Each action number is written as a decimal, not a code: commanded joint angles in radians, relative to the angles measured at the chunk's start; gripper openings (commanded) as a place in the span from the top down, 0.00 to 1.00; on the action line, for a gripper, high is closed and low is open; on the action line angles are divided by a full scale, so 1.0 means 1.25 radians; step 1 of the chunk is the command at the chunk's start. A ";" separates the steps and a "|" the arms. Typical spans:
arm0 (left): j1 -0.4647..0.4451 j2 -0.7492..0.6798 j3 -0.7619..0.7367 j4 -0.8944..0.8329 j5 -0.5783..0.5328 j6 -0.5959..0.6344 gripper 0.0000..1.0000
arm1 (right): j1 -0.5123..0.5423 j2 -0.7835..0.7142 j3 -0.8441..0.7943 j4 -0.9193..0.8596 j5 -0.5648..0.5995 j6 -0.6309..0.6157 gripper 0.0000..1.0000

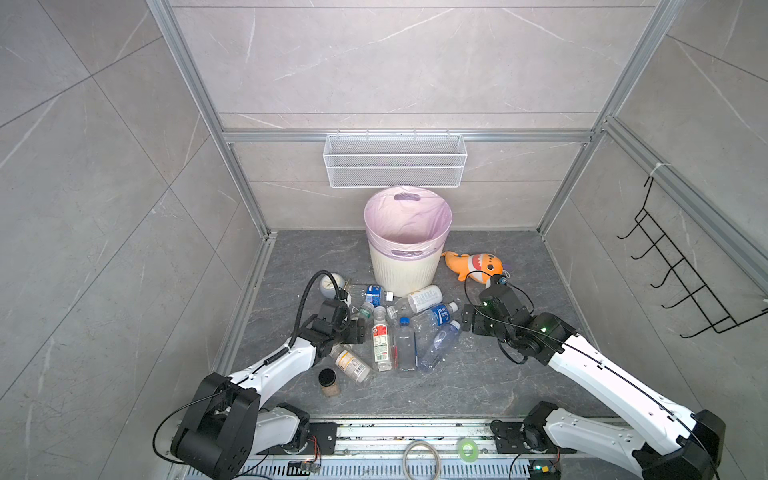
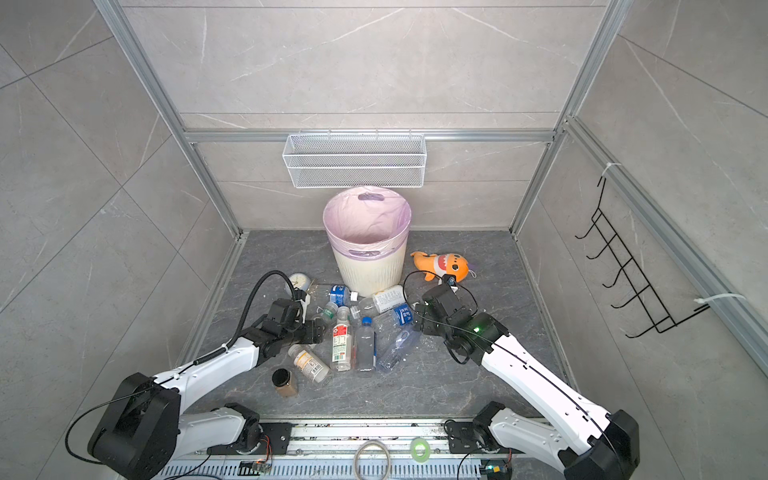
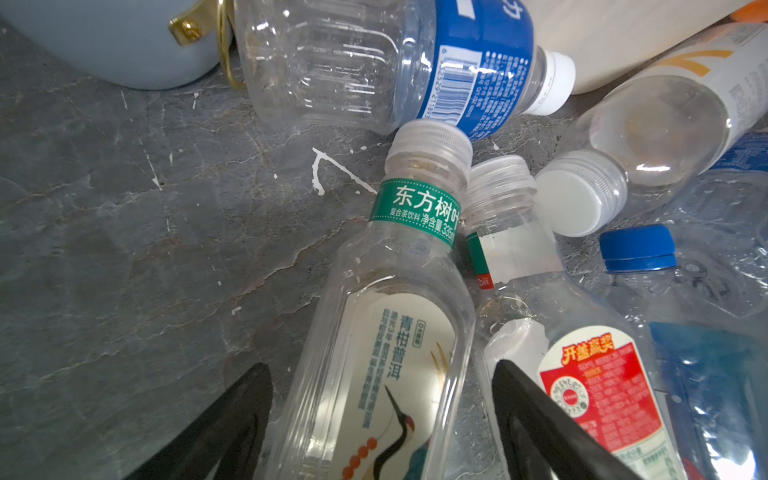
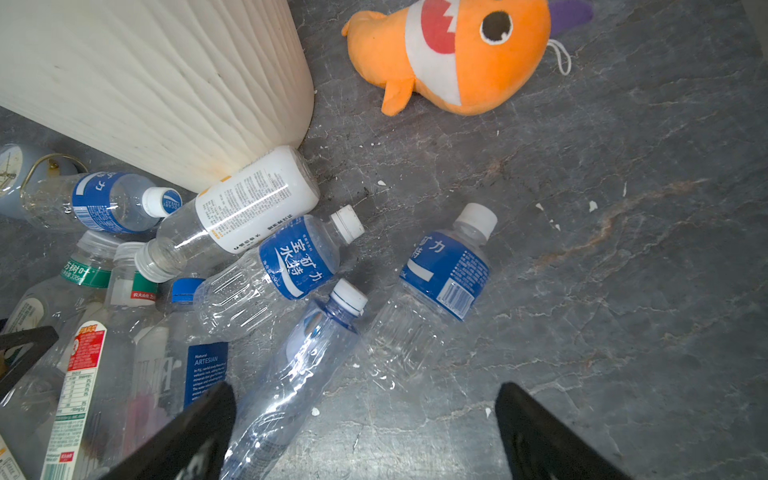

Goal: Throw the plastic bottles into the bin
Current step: 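Return the right gripper to the bottles while the left gripper grasps the green-labelled bottle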

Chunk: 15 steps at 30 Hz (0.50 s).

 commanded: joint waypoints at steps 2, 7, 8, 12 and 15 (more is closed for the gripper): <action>0.003 0.019 0.035 -0.009 -0.010 0.012 0.18 | 0.000 -0.001 -0.018 0.005 -0.010 0.025 0.01; 0.002 0.054 0.054 -0.021 -0.010 0.013 0.19 | 0.000 -0.005 -0.022 0.003 -0.011 0.031 0.01; 0.002 0.061 0.058 -0.024 -0.011 0.013 0.19 | 0.000 -0.006 -0.023 0.001 -0.011 0.032 0.01; 0.000 0.093 0.078 -0.039 -0.016 0.013 0.21 | 0.000 -0.009 -0.027 0.002 -0.010 0.034 0.01; -0.003 0.106 0.085 -0.043 -0.015 0.015 0.25 | 0.000 -0.009 -0.030 0.001 -0.010 0.035 0.01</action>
